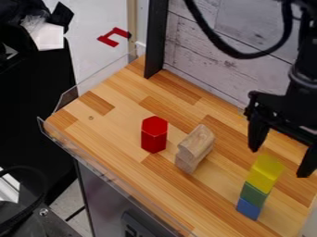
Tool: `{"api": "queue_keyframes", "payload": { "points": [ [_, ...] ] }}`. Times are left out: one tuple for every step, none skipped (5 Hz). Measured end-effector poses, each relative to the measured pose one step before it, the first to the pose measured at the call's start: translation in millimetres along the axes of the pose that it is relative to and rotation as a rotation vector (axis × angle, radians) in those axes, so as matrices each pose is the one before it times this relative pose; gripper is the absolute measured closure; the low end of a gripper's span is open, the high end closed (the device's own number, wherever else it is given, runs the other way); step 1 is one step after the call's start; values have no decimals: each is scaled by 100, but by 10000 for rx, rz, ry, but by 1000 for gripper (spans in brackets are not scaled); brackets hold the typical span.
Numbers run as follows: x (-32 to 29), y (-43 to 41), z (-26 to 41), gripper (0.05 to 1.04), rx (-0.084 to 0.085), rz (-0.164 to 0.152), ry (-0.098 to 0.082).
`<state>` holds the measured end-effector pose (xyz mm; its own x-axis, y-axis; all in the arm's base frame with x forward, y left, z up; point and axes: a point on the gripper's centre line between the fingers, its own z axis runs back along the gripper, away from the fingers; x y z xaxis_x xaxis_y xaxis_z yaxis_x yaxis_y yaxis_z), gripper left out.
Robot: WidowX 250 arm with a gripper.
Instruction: Remove the yellow blocks from tower and put it in the table
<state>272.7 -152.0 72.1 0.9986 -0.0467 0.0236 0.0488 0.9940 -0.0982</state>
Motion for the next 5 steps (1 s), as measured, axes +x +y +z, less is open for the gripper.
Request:
{"api": "queue_keyframes", "payload": {
  "points": [
    [-196,10,-980,83,-14,20,345],
    [-59,563,-1783,83,20,234,583],
    [205,453,-634,114,-66,187,173],
    [388,-53,-136,388,-204,126,-218],
    [-85,308,-57,505,-85,111,-38]
  ]
}}
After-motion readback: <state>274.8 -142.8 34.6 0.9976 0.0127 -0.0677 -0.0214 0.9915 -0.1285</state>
